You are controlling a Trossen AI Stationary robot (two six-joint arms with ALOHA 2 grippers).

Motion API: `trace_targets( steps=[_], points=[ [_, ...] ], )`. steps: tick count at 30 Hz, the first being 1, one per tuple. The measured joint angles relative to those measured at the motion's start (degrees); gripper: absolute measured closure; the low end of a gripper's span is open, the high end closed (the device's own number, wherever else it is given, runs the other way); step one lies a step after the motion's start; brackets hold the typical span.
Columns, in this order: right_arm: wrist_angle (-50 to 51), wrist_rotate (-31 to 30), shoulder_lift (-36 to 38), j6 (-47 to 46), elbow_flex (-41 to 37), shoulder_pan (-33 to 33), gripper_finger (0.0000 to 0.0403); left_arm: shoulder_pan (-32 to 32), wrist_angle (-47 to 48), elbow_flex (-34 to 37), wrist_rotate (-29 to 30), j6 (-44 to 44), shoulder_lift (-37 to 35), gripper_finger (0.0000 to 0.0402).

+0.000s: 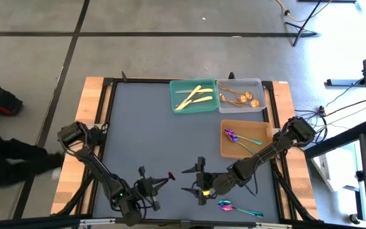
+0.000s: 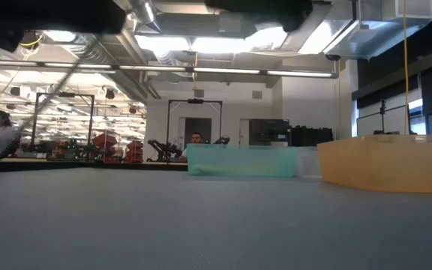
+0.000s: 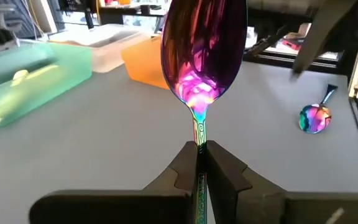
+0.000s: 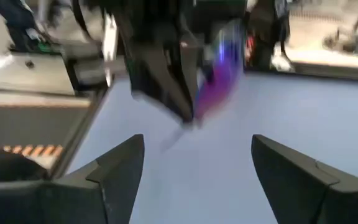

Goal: Sort silverware by color (type)
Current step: Put the iridescent spoon into the orange bin

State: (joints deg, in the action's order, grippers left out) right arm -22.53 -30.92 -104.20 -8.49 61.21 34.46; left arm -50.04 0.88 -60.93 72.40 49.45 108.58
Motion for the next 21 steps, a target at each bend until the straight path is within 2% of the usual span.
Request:
trace_targets(
  steps=[4,11,18,21],
  points=[
    [-4.46,-0.04,0.00,3.13,0.00,0.02,0.0131,1.78,-6.14,0.00,2.32,-2.07,3.98,0.0385],
    [-4.72,-0.21,0.03,2.95,0.00,-2.71,0.0137,4.55,-15.82,0.02,3.65,-8.42,7.52,0.0385],
    [-0.54,-3.07,0.04,2.75,0.02,-5.79,0.0137,5.19,-17.29,0.00,5.47,-16.83,7.32,0.0385],
    [-0.12,-3.54,0.04,2.82,0.02,-6.78,0.0137,6.12,-17.38,0.00,4.13,-19.52,7.30,0.0385]
  ],
)
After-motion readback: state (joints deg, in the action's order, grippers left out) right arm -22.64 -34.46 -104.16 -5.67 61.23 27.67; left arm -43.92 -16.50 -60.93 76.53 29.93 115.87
